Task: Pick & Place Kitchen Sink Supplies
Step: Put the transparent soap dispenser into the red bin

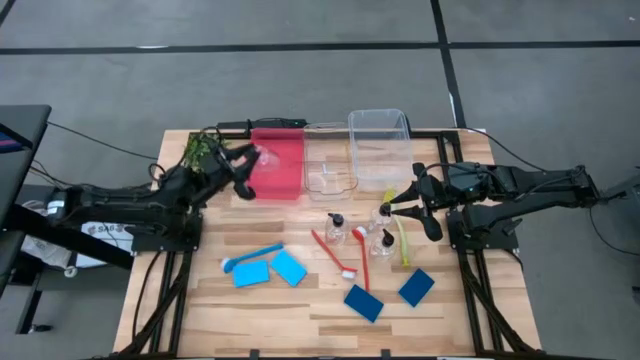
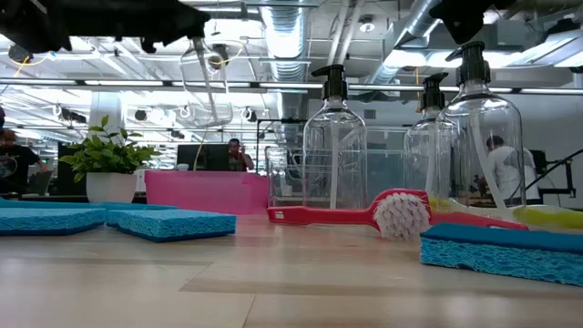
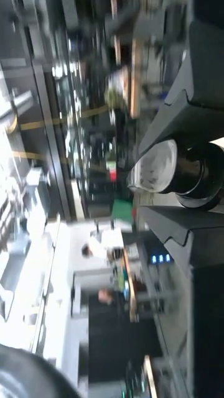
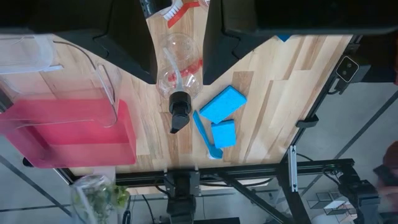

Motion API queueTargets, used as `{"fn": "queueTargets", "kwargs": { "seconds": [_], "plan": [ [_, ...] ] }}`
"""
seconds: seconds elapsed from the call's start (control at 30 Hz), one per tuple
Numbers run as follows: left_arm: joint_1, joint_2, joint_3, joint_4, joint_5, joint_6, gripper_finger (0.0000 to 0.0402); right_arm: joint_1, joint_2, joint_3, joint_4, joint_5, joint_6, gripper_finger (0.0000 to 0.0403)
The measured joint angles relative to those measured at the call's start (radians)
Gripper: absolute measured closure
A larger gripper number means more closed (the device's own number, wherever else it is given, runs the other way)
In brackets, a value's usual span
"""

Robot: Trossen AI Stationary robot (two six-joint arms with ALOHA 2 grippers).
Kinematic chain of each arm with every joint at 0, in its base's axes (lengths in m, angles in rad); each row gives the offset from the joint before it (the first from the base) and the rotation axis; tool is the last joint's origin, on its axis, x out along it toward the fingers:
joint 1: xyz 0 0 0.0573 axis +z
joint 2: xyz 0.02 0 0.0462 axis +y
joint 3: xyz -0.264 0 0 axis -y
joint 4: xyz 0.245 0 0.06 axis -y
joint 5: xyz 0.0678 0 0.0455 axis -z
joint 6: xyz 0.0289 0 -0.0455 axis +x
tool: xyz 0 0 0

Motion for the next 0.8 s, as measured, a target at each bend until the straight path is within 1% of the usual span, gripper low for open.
{"fn": "queueTargets", "kwargs": {
  "seconds": [0.17,0.37,0.53,0.63,0.8],
  "plan": [
    [0.11,0.008,0.001,0.002,0.009,-0.017,0.0262,0.0,0.0,0.0,0.0,0.0,0.0,0.028],
    [0.226,0.047,0.002,0.001,0.075,-0.107,0.0261,-0.001,0.0,0.0,0.0,0.0,-0.011,0.028],
    [0.313,0.115,0.002,0.006,0.08,-0.181,0.0261,-0.001,0.0,0.0,0.001,0.0,-0.011,0.028],
    [0.358,0.165,0.002,0.037,0.086,-0.214,0.0261,-0.001,0.0,0.0,0.001,0.0,-0.011,0.028],
    [0.422,0.249,0.002,0.135,0.166,-0.262,0.0261,-0.001,0.0,0.0,0.001,0.0,-0.011,0.028]
  ]
}}
